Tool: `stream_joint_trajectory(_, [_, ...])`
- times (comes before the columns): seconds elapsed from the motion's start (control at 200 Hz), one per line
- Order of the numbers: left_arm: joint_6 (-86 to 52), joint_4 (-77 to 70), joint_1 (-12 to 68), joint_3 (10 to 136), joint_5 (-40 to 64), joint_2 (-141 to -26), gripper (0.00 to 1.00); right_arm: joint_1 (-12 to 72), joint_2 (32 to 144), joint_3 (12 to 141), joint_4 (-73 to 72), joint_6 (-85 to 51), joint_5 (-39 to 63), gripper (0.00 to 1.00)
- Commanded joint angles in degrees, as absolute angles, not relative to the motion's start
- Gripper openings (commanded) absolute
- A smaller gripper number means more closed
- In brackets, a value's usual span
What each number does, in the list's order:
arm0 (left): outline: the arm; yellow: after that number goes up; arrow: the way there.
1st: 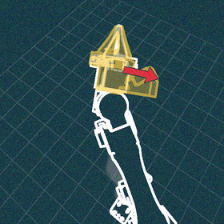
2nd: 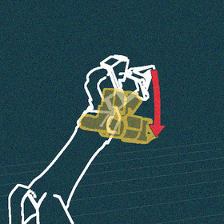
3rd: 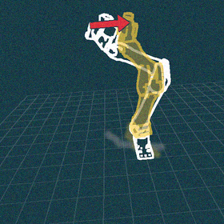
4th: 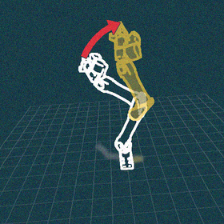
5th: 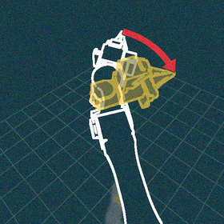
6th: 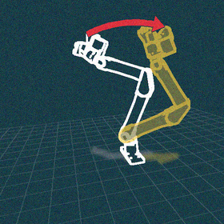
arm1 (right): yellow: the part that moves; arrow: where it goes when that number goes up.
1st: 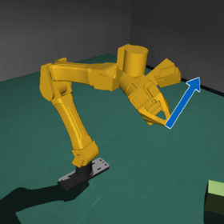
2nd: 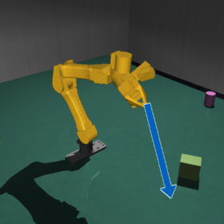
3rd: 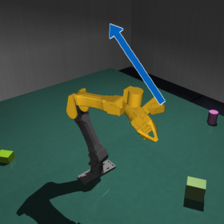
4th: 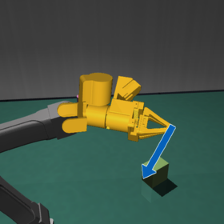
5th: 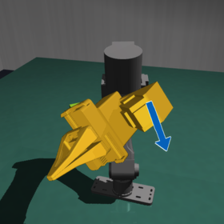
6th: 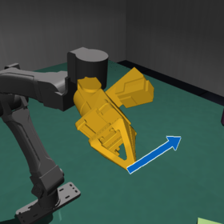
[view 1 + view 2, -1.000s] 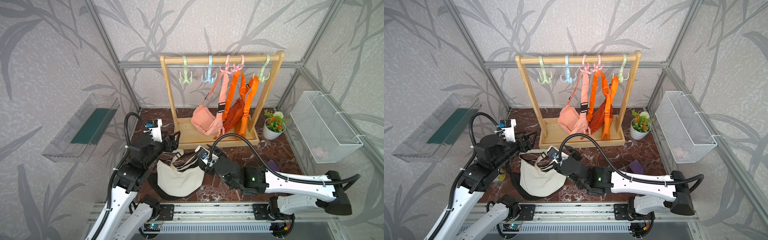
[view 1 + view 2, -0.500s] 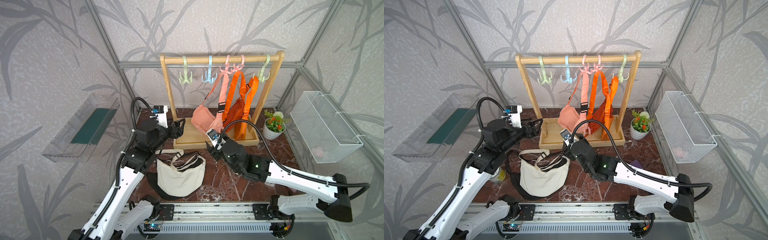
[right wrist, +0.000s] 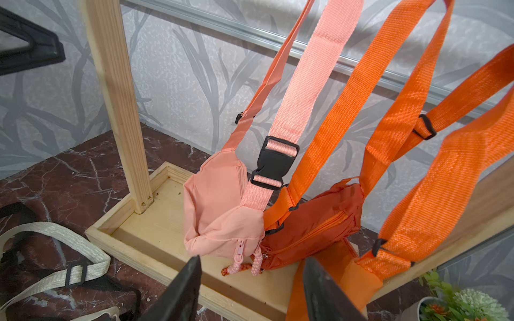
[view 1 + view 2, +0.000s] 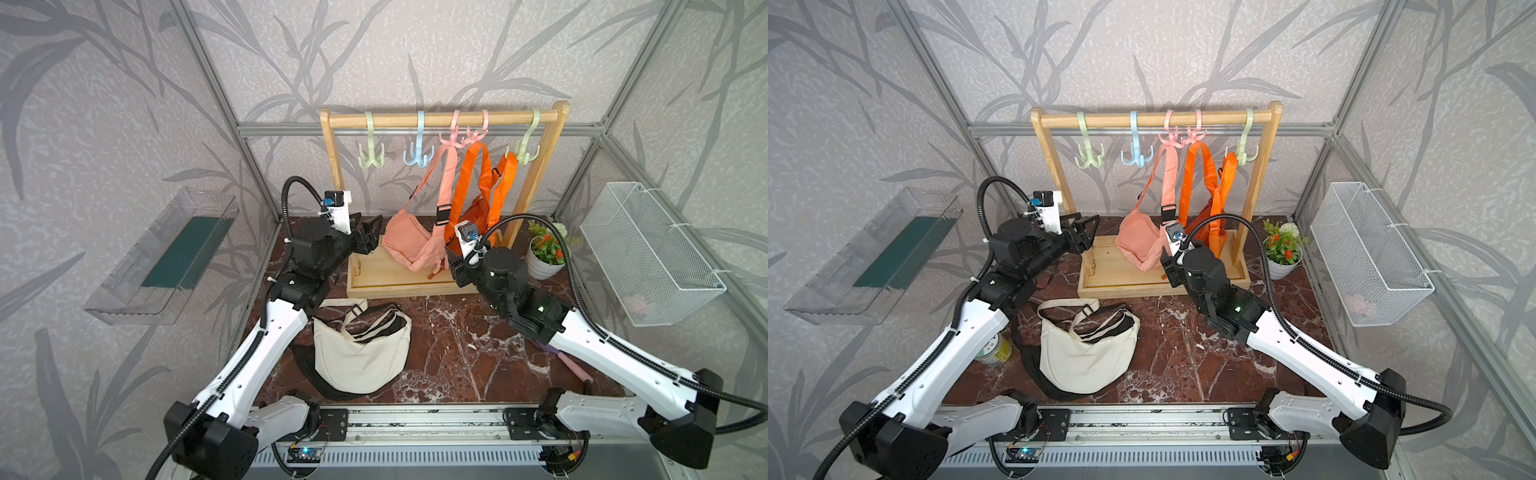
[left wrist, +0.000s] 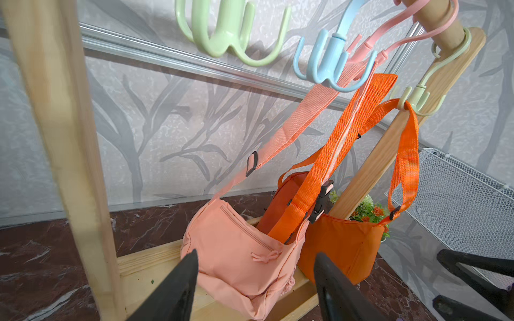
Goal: Take the bag off the hook
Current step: Pick up the bag from the hook.
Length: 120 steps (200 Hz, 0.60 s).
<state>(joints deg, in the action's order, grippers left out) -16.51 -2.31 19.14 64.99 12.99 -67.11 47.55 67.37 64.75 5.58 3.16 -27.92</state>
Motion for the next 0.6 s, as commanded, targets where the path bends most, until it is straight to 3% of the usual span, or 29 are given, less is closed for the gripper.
stream_joint_trajectory(0.0, [-14.14, -9.57, 19.51, 67.48, 13.35, -69.13, 0.68, 45.4, 67.95, 67.27, 2.8, 3.9, -25.53, 0.59])
stream_joint_trajectory(0.595, [-11.6, -28.67, 21.74, 71.24, 15.45, -85.88, 0.65, 36.78, 81.38, 77.87, -4.38, 7.13, -17.25, 0.56])
